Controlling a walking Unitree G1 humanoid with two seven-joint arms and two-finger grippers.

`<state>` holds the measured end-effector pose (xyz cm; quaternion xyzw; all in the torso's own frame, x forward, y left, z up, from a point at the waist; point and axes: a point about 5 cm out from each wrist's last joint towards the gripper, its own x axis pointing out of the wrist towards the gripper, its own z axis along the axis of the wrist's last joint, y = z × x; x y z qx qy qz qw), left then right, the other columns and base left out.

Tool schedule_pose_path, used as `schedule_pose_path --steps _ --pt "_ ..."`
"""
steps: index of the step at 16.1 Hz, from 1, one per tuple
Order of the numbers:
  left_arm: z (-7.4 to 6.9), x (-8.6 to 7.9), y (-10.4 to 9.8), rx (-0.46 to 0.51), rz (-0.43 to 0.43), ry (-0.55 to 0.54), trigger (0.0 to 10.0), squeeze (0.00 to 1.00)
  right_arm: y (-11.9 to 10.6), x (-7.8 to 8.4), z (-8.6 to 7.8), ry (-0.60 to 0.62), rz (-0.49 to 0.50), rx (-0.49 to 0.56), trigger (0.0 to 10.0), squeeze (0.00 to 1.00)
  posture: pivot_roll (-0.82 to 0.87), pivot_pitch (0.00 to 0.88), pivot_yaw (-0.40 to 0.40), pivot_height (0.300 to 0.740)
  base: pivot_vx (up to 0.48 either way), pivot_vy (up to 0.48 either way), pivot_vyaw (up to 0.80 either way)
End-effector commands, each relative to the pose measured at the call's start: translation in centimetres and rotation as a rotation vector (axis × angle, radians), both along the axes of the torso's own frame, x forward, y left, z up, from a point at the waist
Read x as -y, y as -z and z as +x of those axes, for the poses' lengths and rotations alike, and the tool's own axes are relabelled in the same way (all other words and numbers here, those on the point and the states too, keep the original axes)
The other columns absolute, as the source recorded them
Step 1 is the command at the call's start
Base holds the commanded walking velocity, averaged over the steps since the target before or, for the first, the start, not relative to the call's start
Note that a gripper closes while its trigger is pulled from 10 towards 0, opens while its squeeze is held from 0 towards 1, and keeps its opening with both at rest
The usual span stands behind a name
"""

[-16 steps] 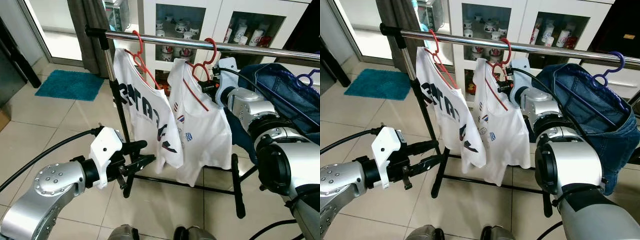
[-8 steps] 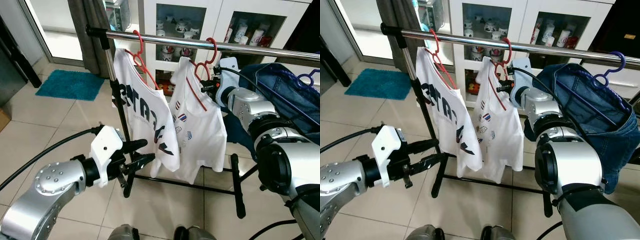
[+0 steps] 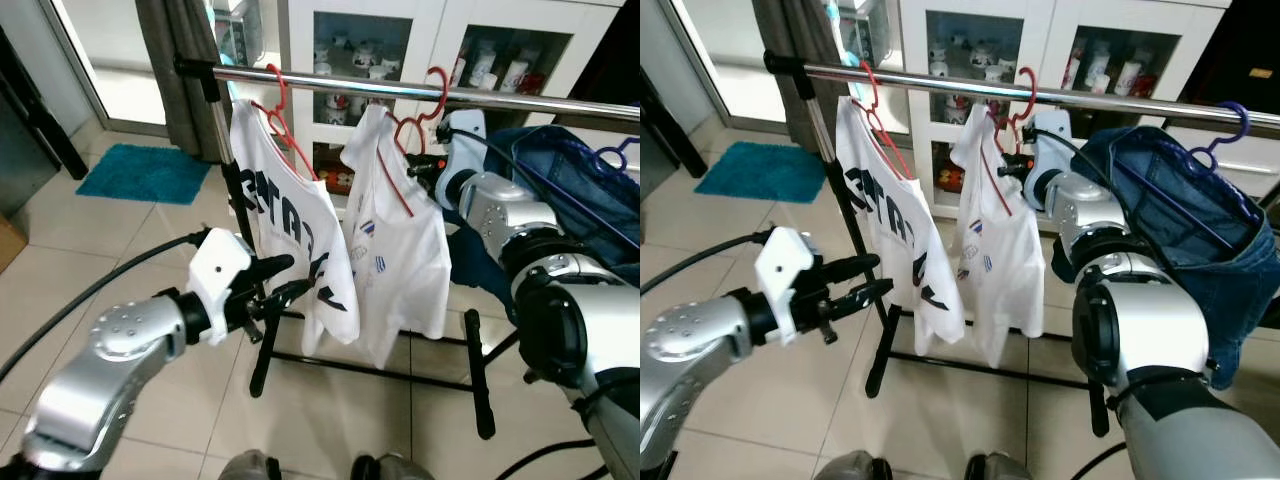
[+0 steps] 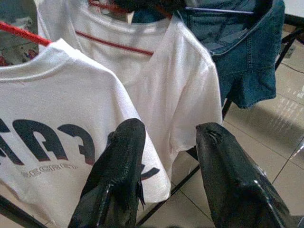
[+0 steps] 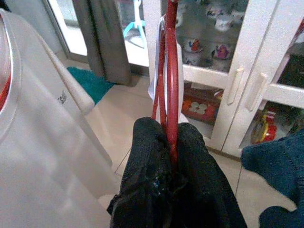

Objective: Hang hanger

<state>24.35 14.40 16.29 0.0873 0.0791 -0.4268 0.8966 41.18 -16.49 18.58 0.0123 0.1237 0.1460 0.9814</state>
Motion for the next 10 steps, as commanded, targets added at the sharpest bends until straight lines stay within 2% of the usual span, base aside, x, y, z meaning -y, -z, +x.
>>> schedule_pose_path --steps 1,2,6,10 --pt "0.3 0.1 0.0 0.011 0.012 -0.007 10.0 0.00 -2.0 0.1 0.5 -0.005 0.016 0.076 0.0 0.00 0.00 0.000 0.017 0.740 0.000 0.000 0.00" --pt "0.9 0.2 0.3 0.017 0.010 -0.039 10.0 0.00 -2.2 0.2 0.4 -0.019 0.012 0.091 0.0 0.00 -0.01 0.000 0.018 0.740 0.000 0.000 0.00" --pt "1.5 0.2 1.6 0.017 -0.024 -0.151 10.0 0.00 -2.1 0.9 0.0 -0.083 0.015 0.154 0.0 0.00 -0.02 0.000 0.014 0.740 0.000 0.000 0.00" --pt "2.0 0.3 2.3 0.011 -0.026 -0.208 10.0 0.00 -0.3 1.5 -1.0 -0.127 0.010 0.182 0.0 0.00 -0.04 0.000 0.036 0.740 0.000 0.000 0.00"
